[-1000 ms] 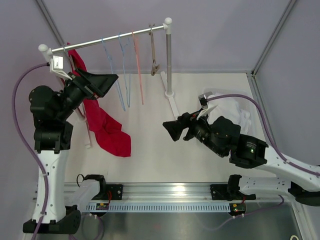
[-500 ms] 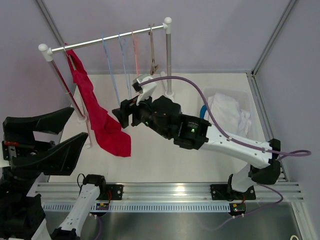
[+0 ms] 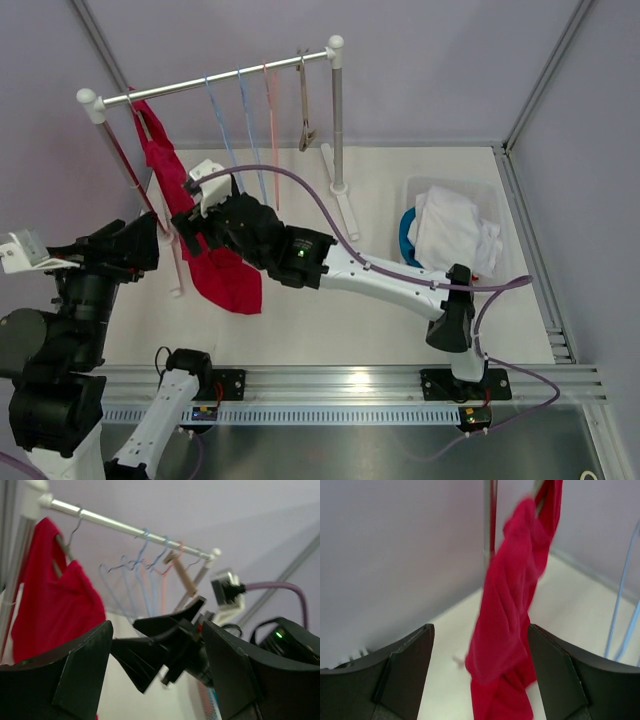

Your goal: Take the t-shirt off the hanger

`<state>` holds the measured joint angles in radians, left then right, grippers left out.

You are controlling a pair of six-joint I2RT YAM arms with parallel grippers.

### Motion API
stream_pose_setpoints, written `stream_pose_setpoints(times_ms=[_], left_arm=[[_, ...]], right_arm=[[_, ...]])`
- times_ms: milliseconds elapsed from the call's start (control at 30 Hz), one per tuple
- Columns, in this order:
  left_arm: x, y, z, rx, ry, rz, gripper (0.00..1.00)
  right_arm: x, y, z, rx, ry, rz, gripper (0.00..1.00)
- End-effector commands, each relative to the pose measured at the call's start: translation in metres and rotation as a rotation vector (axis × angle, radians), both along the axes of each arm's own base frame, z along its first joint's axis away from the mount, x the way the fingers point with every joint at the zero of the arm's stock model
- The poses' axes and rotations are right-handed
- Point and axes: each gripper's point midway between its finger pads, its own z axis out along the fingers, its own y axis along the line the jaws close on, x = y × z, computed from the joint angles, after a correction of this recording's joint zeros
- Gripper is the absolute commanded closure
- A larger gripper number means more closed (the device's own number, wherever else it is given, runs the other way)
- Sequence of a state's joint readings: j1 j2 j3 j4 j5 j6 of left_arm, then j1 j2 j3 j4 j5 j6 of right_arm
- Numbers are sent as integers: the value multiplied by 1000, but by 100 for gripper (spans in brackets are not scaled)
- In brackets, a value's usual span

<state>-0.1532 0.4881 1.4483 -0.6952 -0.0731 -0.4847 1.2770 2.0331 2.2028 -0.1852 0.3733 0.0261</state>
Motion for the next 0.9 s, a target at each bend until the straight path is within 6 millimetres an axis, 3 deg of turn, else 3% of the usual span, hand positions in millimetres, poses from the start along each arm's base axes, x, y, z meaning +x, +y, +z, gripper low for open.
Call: stream_pose_setpoints(times_ms=[0, 33, 67, 133, 167, 233, 267, 367, 533, 567, 700, 867], left_arm=[[43, 24, -37, 29, 154, 165, 25], [52, 21, -41, 29, 176, 158, 25], [58, 18, -40, 23, 183, 148, 25], [77, 16, -36, 18, 187, 156, 25], [80, 18, -30, 13, 181, 169, 25], [96, 21, -27, 19, 200, 198, 26], [98, 23, -19, 19, 190, 209, 26], [121, 25, -21, 53, 236, 245, 27], [158, 45, -18, 122, 301, 369, 34], [175, 45, -27, 124, 338, 374, 38], [206, 56, -35, 95, 383, 383, 47], [228, 64, -36, 92, 386, 396, 56]], right_arm=[[-21, -40, 32, 77, -22, 24, 17], [-24, -46, 30, 81, -14, 26, 17], [-25, -50, 4, 38, 7, 29, 17], [-33, -65, 11, 64, 20, 37, 19], [-35, -68, -6, 35, 36, 39, 20], [-43, -82, 10, 97, 34, 60, 22], [-44, -86, -1, 89, 38, 60, 22], [-43, -95, 11, 102, 11, 44, 24], [-50, -90, 2, 93, 35, 85, 24], [-50, -91, -5, 84, 41, 88, 25], [-59, -101, -11, 87, 65, 112, 25], [-64, -120, -22, 85, 78, 108, 25]])
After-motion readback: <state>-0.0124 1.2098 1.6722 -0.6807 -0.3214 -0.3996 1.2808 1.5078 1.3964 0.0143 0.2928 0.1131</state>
